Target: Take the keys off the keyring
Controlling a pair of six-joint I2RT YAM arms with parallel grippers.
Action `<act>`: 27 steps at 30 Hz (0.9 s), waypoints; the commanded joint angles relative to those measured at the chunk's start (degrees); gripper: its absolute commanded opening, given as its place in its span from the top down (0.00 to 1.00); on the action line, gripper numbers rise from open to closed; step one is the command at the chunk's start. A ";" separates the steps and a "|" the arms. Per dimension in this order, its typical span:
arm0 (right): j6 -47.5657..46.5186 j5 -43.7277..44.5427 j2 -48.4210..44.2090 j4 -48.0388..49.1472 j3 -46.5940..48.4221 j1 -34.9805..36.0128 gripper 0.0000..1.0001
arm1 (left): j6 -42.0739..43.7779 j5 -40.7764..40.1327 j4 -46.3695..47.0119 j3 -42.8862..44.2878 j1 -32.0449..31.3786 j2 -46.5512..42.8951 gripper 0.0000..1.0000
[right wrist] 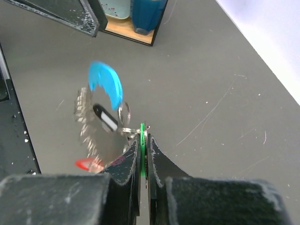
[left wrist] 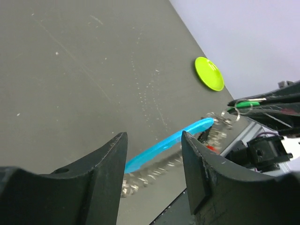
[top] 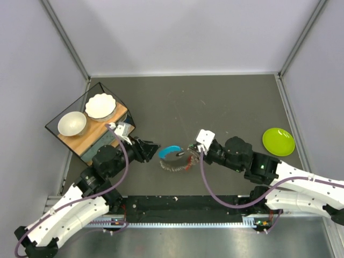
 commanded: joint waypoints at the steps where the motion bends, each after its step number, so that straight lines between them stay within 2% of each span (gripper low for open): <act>1: -0.90 -1.13 -0.66 1.64 4.72 0.01 1.00 | 6.67 9.89 4.82 1.05 0.22 -1.10 0.47; 7: -0.90 -4.20 -2.06 0.14 5.43 0.01 1.00 | 10.45 25.52 11.41 2.20 0.05 1.62 0.53; 10: -1.24 -6.66 -2.85 0.14 5.16 0.01 1.00 | 11.51 30.10 14.92 2.37 0.14 3.11 0.54; 19: -1.69 -8.07 -4.17 -0.82 5.16 0.09 1.00 | 15.99 37.59 16.16 5.89 -0.48 7.51 0.54; 24: -3.53 -15.18 -5.49 -1.09 4.64 0.10 1.00 | 19.86 37.68 17.83 5.80 -1.18 8.48 0.54; 27: -7.38 -21.50 -6.28 -0.83 3.58 0.01 1.00 | 20.30 40.39 18.53 6.76 -1.18 9.53 0.54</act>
